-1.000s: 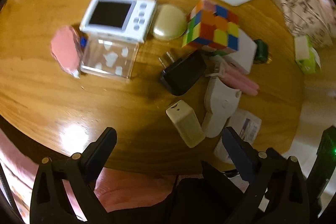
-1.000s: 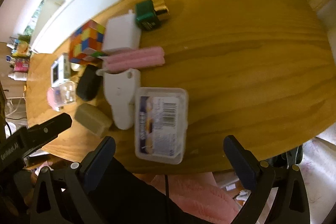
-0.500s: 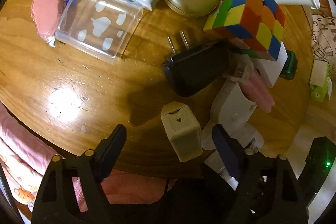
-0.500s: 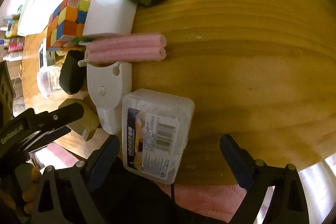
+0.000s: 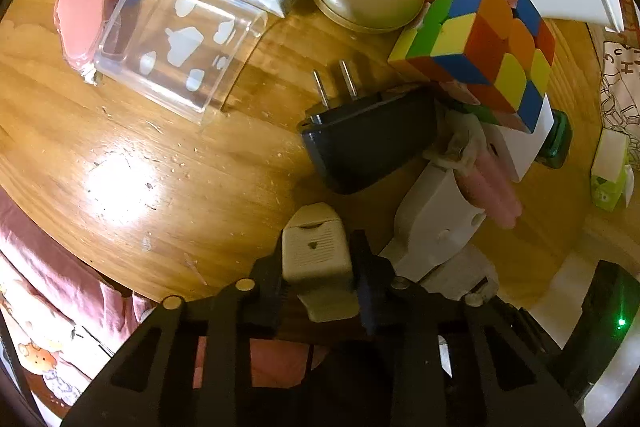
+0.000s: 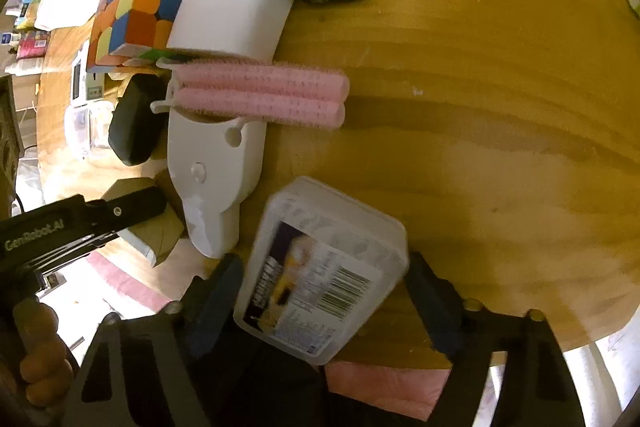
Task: Organize rigid objects
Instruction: 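Grasp the beige block with the left tool while the right grasps the clear barcode box, then lift the beige block and clear box and carry both over the white tray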
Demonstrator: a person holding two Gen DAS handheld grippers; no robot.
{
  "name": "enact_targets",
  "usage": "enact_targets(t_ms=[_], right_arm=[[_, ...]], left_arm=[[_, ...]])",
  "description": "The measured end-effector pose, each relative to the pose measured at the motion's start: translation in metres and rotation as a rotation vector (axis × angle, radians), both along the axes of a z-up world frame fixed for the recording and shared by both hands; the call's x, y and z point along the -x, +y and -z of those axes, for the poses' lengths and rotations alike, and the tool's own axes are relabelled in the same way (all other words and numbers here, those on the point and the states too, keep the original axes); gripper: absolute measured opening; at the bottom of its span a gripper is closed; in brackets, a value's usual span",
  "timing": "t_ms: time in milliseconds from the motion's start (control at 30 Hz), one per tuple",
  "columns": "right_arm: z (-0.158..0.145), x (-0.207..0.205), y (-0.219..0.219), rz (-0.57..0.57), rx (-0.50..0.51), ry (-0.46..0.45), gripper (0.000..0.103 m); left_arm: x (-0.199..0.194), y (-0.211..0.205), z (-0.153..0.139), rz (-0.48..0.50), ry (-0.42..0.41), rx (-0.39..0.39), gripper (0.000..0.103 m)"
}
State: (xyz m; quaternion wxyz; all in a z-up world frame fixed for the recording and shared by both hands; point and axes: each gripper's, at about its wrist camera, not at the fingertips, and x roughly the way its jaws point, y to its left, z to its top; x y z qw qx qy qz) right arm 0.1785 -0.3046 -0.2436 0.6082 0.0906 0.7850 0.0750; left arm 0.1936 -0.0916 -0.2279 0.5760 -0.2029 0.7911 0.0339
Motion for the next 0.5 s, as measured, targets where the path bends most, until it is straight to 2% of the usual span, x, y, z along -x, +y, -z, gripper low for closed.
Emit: enact_targets(t_ms=[33, 167, 500], right_arm=[[-0.005, -0.013, 0.003, 0.001, 0.0, 0.002, 0.077], [-0.01, -0.015, -0.004, 0.003, -0.007, -0.004, 0.076], [-0.015, 0.018, -0.013, 0.034, 0.002, -0.048, 0.074]], left_arm=[[0.0, -0.001, 0.0, 0.0, 0.0, 0.001, 0.029], [0.002, -0.01, 0.007, 0.004, -0.006, -0.006, 0.029], [0.013, -0.018, -0.001, 0.05, -0.061, -0.019, 0.027]])
